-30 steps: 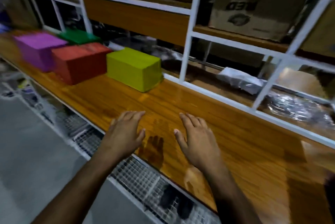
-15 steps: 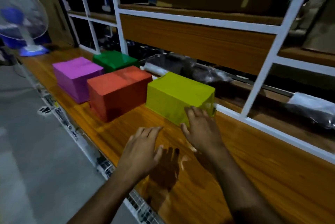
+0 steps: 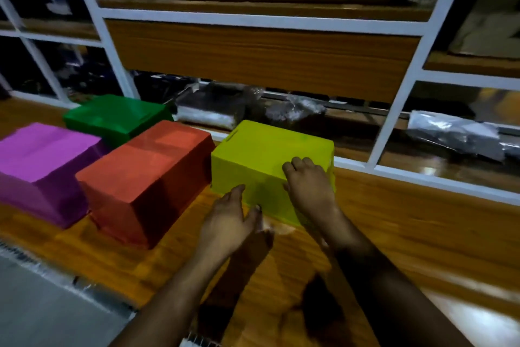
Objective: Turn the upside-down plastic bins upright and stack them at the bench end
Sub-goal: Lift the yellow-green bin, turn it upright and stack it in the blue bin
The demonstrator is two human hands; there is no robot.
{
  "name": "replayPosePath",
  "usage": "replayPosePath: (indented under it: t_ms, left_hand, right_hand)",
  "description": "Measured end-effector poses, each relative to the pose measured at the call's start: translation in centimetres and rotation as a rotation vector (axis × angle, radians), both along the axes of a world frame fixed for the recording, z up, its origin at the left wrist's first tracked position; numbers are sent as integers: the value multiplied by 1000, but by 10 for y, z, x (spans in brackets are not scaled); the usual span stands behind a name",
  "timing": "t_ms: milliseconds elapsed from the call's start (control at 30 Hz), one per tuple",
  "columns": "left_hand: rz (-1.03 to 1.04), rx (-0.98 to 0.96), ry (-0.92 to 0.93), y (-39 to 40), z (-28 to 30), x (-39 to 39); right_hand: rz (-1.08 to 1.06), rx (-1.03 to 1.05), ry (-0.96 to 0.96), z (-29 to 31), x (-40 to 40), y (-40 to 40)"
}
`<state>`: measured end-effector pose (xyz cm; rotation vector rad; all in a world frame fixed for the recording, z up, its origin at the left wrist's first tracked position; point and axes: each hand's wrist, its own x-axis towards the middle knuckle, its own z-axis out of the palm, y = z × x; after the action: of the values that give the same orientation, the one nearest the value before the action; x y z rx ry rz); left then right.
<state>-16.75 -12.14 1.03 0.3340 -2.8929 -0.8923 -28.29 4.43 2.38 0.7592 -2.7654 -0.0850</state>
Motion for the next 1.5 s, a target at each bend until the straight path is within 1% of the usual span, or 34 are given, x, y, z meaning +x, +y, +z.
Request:
replayPosePath:
  t_ms: [67,133,267,367,500,567,633,667,700,733,800,900,1000,1067,1133,1200,1267,1367,1433,1500]
  left_hand:
    - [-5,183,-77,-17,-6,-18]
    - [-17,322,-148,-28,-11,-32]
    - [-18,512,-148,-31,-15,-41]
    - [-12,600,-104,-26,-15,-41]
    - [5,747,-62,-26,-20,-38]
    - [-42,777,-83,-26,-18,-35]
    - [-70,832,-111,-24,-15,-33]
    - [-75,859,-126,-24,-15,-34]
    - [-79,876,-133,-23,-16,-36]
    - [-75,877,-142,-22,-17,-37]
    - [-68,879,-154,-20,-16,-37]
    - [-75,877,-157,-15,-14,-39]
    - [-87,789,-166,-11,-10,-40]
    - [-84,775,-171,-10,-5,-41]
    - [-87,764,-162,-10,-2,-40]
    - [-95,745,-157,-13,-6,-40]
    - [-104,727,-154,-13,-6,-39]
    - [-72,639,-55,-10,-6,-34]
    - [-79,636,-17,-7,-7,-31]
    - [-137,646,-1,-3,-6,-25]
  right_hand:
    - [-7,-5,-2,5,15,-7]
    - [-34,-35,-30,8,34,-13]
    - [-92,-80,-55,11,68,-28]
    - [-112,-96,-96,11,92,-41]
    - [-80,-323,-215,19,109,-41]
    - [-103,-334,-196,20,103,-23]
    - [-210,-327,-127,15,91,6]
    - [-282,-326,-117,11,85,21]
    - [-351,-333,-145,7,81,35]
    - [-400,-367,-201,3,78,46]
    - [-418,-444,-309,-2,78,60]
    - [-388,-427,-299,-5,84,65]
    - [-430,-424,-277,-5,92,60]
    - [-434,-459,-310,-6,96,61]
    - [-436,-589,-390,-6,95,70]
    - [-474,-764,-485,-5,93,79]
    - [-509,-838,-533,-8,91,84]
    - [-478,-828,-519,-10,90,85]
    - [-454,-896,-487,-1,90,89]
    - [-436,-956,-422,11,88,93]
